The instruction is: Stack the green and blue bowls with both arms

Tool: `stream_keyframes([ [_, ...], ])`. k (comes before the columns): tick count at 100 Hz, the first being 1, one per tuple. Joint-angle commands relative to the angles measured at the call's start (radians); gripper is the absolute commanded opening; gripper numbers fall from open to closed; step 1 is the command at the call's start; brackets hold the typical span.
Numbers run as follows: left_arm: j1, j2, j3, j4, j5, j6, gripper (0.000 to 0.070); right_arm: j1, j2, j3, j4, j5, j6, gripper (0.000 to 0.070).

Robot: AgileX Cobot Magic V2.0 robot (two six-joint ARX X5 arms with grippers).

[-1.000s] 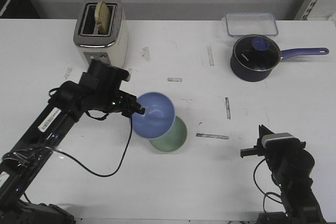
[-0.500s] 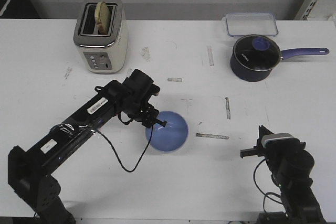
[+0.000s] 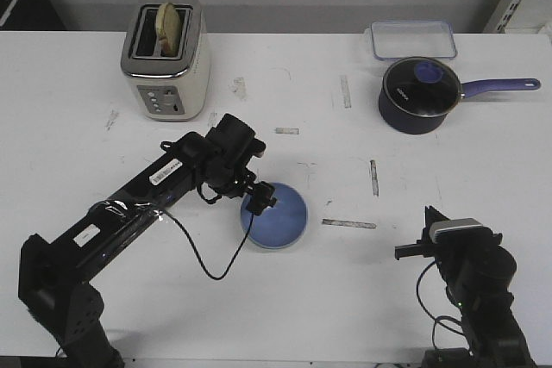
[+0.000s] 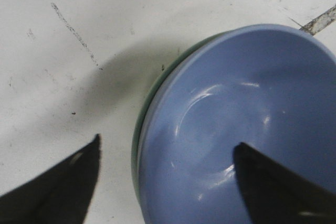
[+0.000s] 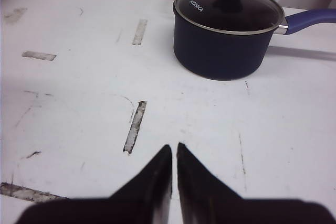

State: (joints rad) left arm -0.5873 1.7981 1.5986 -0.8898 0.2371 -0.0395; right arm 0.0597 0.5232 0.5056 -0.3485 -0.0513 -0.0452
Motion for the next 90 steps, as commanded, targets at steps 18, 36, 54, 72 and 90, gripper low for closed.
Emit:
stream_keyframes([
  [18,-0.009,0.011,0.047,-0.028,0.002,-0.002,0.0700,0.002,0.002,0.006,0.007,-0.001,0.004,0.0007],
  [36,-0.002,0.011,0.131,-0.116,-0.006,-0.001,0.0561,0.002,0.002,0.006,0.007,-0.001,0.004,0.0006],
  [54,0.016,0.010,0.256,-0.223,-0.013,0.026,0.0132,0.002,0.002,0.006,0.007,-0.001,0.004,0.0007],
  [72,0.055,-0.024,0.294,-0.251,-0.046,0.046,0.0000,0.002,0.002,0.006,0.007,-0.001,0.004,0.0007],
  [90,0.129,-0.133,0.184,-0.165,-0.085,0.049,0.0000,0.002,0.001,0.006,0.006,-0.001,0.004,0.0006],
])
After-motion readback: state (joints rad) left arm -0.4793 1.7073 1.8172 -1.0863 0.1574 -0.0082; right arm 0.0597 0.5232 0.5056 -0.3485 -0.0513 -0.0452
